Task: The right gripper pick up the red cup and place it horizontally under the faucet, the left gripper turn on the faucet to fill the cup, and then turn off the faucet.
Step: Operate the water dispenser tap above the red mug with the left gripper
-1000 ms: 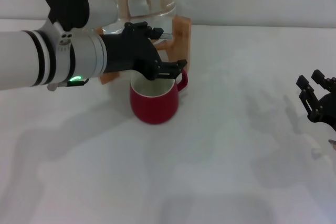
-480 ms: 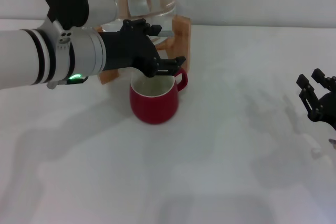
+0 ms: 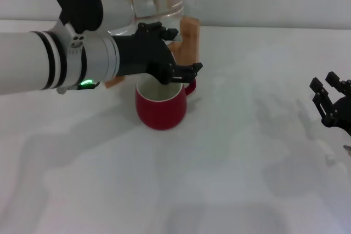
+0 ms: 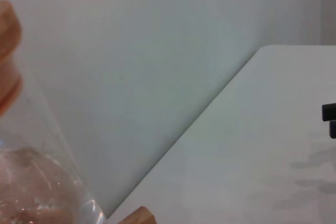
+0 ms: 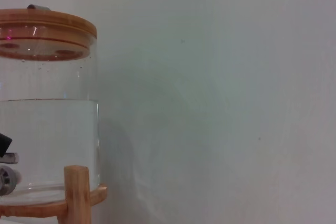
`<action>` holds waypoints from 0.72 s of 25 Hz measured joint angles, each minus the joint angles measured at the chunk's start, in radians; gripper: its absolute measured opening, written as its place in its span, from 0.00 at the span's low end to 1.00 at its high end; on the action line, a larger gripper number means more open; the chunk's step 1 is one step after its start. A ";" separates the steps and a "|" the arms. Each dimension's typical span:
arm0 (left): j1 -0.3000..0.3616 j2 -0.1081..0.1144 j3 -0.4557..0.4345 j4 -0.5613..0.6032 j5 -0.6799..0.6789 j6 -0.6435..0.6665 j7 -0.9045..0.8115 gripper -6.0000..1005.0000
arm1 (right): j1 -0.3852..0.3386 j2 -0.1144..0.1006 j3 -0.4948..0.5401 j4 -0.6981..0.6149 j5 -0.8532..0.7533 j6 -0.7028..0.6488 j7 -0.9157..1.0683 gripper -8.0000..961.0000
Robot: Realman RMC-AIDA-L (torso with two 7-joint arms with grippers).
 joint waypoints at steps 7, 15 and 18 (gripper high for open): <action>-0.002 0.001 0.005 -0.007 -0.001 -0.008 0.000 0.87 | -0.001 0.000 0.000 0.000 0.000 0.000 0.000 0.35; -0.021 0.001 0.002 -0.035 -0.002 -0.012 0.001 0.87 | -0.001 0.000 0.000 0.001 0.000 -0.002 0.000 0.35; -0.030 0.001 -0.001 -0.047 -0.002 -0.013 0.008 0.87 | -0.002 0.000 0.000 0.002 0.000 -0.003 0.000 0.35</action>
